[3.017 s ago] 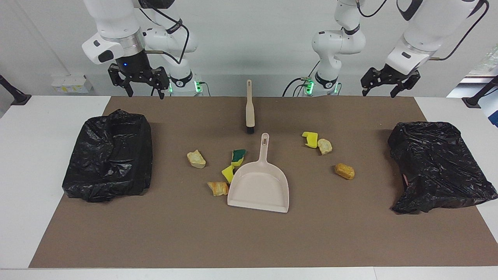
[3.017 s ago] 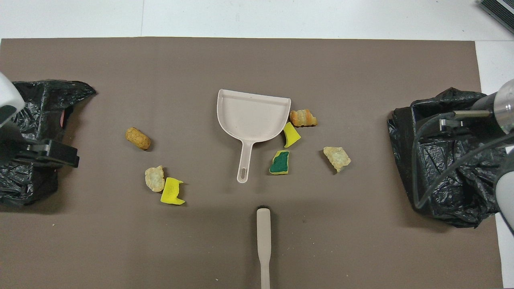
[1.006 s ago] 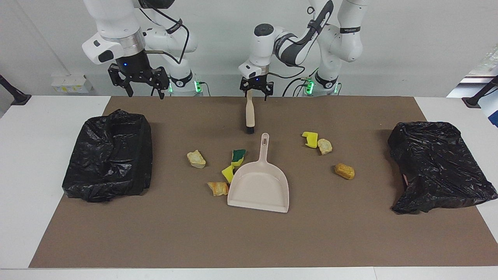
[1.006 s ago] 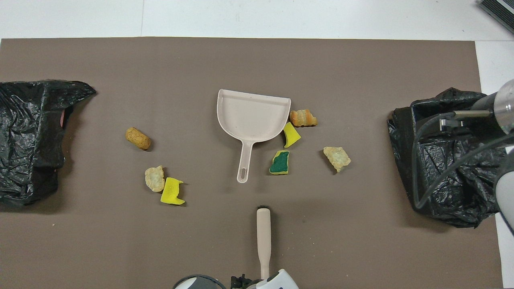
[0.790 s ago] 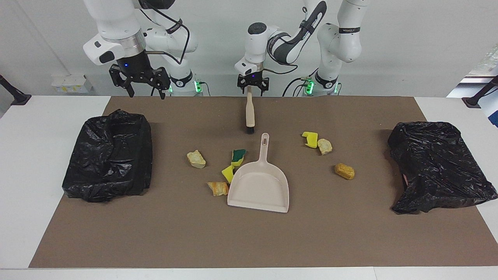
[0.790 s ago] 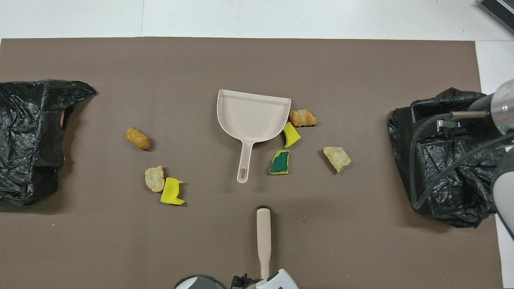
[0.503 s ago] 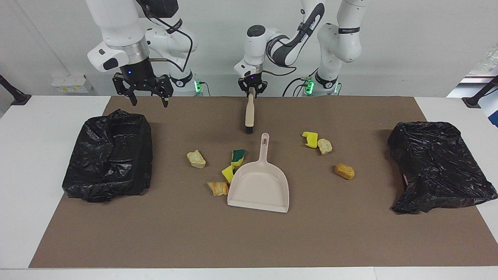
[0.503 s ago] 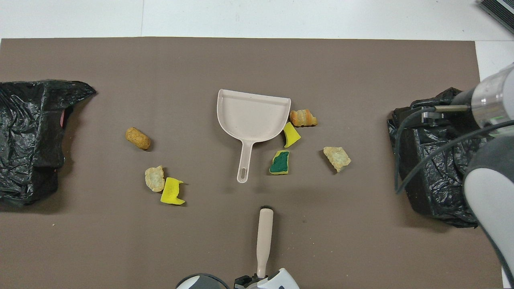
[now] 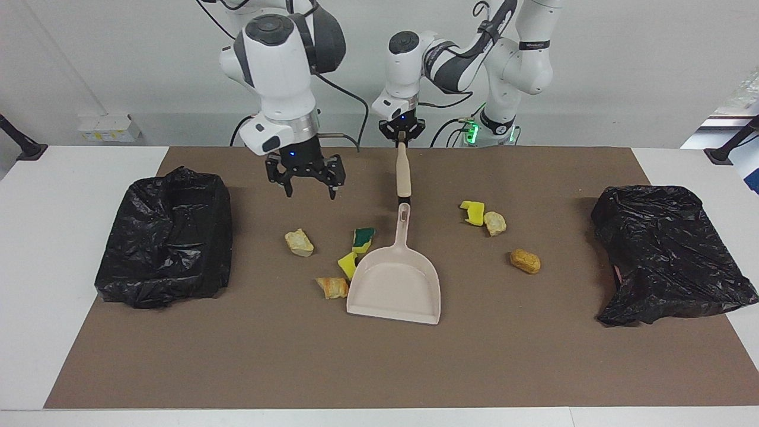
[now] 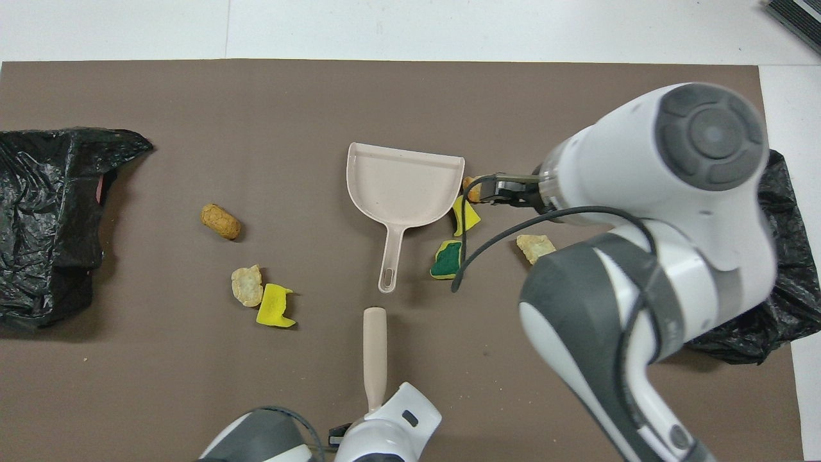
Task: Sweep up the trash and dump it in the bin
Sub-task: 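Grasp the dustpan handle with the right gripper while the left gripper lifts the brush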
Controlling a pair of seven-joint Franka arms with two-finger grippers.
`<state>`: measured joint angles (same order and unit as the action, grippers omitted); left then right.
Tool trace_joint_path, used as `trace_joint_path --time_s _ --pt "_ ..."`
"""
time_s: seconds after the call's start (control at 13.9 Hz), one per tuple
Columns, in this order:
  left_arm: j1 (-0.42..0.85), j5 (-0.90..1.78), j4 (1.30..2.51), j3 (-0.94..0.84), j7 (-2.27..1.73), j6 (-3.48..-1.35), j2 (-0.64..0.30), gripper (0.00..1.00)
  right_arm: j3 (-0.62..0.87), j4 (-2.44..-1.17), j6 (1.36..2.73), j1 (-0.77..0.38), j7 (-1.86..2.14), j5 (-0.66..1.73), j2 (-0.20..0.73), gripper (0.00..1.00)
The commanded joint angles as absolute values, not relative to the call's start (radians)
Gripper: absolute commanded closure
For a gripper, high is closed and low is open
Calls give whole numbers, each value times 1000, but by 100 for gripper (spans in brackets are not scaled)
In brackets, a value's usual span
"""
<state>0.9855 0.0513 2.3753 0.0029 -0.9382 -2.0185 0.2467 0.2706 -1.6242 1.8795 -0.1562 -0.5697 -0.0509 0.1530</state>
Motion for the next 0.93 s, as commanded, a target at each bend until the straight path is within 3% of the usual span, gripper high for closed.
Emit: trace_joint_path --time_s 0.0,0.14,0.65,0.86 --pt "882 52 2384 -3 -937 -1866 360 100 268 -1569 1907 -228 -662 -97 250 0" --pt "787 52 2375 3 -930 -1783 403 100 270 -1562 1933 -267 -698 -95 294 0" --pt "419 66 2379 5 -919 -1779 380 100 268 -1562 2064 -405 -772 -136 466 5" --pt "352 66 2387 5 -855 -1807 371 100 270 -1594 2074 -408 -772 -135 483 24"
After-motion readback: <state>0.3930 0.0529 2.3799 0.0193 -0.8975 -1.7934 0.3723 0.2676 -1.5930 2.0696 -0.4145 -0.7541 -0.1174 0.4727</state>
